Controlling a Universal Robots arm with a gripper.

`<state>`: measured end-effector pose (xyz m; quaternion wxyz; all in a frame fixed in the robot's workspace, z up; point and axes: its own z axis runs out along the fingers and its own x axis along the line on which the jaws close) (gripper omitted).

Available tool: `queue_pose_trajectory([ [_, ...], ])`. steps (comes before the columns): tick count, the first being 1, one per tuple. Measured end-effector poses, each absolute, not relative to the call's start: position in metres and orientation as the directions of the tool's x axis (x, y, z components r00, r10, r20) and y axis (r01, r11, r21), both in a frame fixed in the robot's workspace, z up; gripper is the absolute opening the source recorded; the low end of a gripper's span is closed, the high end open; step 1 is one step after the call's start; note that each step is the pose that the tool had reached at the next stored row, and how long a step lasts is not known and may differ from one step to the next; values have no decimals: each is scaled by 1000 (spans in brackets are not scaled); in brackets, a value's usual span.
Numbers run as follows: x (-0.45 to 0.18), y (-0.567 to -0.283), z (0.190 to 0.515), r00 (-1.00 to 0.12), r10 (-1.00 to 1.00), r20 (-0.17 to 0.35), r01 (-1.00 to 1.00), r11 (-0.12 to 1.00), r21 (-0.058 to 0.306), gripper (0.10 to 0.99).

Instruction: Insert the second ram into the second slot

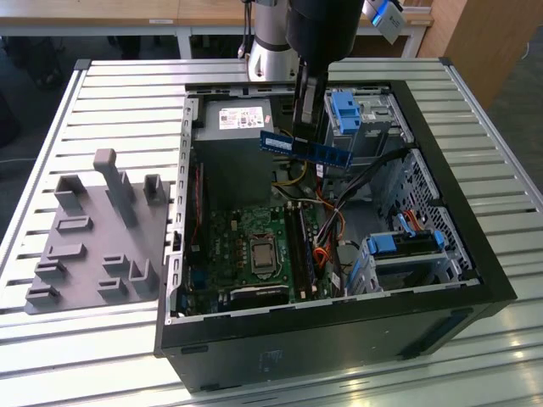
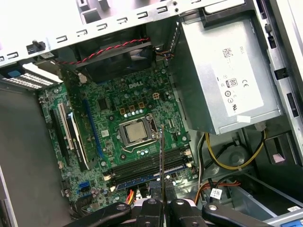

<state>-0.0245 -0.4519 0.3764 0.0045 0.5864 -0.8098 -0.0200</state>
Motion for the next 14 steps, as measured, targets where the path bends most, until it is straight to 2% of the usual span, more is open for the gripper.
queue_pose_trajectory([
  [14,-25,-452,376,-327,-945,-16,-945,326,38,137],
])
